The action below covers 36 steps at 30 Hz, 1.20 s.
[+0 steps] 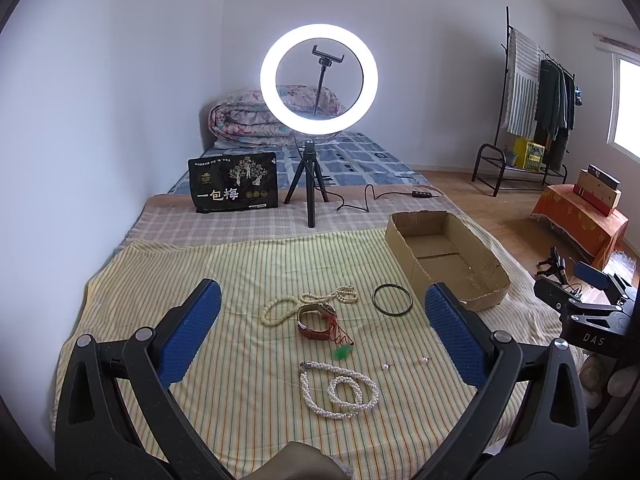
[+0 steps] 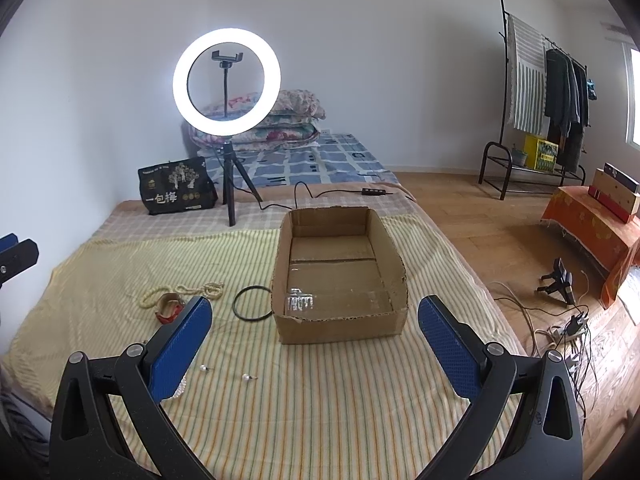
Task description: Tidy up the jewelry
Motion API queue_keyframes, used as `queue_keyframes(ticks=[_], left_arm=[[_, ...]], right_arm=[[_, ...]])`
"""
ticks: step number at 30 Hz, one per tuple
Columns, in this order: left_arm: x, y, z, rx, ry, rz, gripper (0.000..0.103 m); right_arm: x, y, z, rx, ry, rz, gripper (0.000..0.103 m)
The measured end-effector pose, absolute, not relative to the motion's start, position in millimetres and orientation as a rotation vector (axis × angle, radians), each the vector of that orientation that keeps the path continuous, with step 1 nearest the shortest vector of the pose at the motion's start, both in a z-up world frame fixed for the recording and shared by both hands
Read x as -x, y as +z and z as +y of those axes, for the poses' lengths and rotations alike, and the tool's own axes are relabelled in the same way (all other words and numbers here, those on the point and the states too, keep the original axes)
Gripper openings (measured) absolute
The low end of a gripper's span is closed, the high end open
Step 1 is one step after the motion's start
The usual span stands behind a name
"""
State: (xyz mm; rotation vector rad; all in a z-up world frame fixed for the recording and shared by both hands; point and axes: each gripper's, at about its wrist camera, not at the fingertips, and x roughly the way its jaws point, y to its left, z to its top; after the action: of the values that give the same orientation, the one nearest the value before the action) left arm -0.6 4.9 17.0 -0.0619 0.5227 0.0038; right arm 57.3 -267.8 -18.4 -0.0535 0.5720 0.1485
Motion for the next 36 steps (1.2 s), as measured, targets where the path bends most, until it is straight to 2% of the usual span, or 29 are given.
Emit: queue_keyframes(ticks=[36], left_arm=[[0.9,12.9,3.6,0.061,0.003,0.523,0.103]], right_arm=[[-58.7,-20.9,-262.2,0.059,0.16,0.582,0.102]])
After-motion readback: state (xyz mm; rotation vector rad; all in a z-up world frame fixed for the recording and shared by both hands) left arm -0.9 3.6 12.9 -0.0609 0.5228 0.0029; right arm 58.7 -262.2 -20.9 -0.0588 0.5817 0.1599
